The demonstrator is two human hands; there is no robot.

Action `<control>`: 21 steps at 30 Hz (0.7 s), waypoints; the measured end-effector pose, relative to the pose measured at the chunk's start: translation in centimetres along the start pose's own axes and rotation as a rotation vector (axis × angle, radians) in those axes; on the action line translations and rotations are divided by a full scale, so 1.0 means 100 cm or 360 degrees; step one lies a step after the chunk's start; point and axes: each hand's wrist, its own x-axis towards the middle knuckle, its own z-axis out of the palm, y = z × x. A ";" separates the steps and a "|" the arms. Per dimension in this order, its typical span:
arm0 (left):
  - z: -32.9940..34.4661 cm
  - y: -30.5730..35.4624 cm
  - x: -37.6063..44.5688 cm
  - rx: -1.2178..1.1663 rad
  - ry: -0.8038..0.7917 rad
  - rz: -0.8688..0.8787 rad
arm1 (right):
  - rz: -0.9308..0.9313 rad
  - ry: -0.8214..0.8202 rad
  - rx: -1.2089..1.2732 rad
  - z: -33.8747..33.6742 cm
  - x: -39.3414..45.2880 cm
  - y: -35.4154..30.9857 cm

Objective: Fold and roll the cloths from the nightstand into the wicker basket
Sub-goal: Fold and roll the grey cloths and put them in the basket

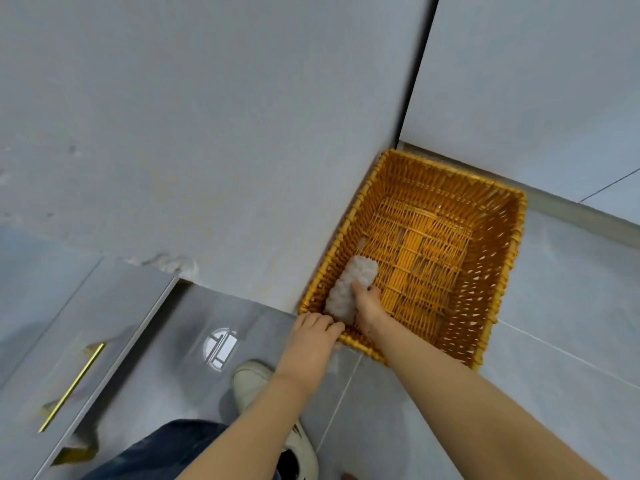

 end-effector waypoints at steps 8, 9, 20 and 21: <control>-0.002 -0.002 -0.008 0.0018 -0.0107 -0.0013 | -0.0288 0.0190 -0.0416 0.001 0.001 0.018; -0.005 -0.001 -0.008 0.0023 -0.0114 -0.0010 | -0.0259 0.0192 -0.0407 -0.002 0.001 0.016; -0.025 0.005 -0.017 -0.0124 -0.0282 -0.0051 | -0.0078 0.0021 -0.0778 -0.008 -0.013 0.014; -0.027 0.004 -0.019 -0.0139 -0.0309 -0.0052 | -0.0101 -0.0009 -0.0764 -0.005 -0.016 0.012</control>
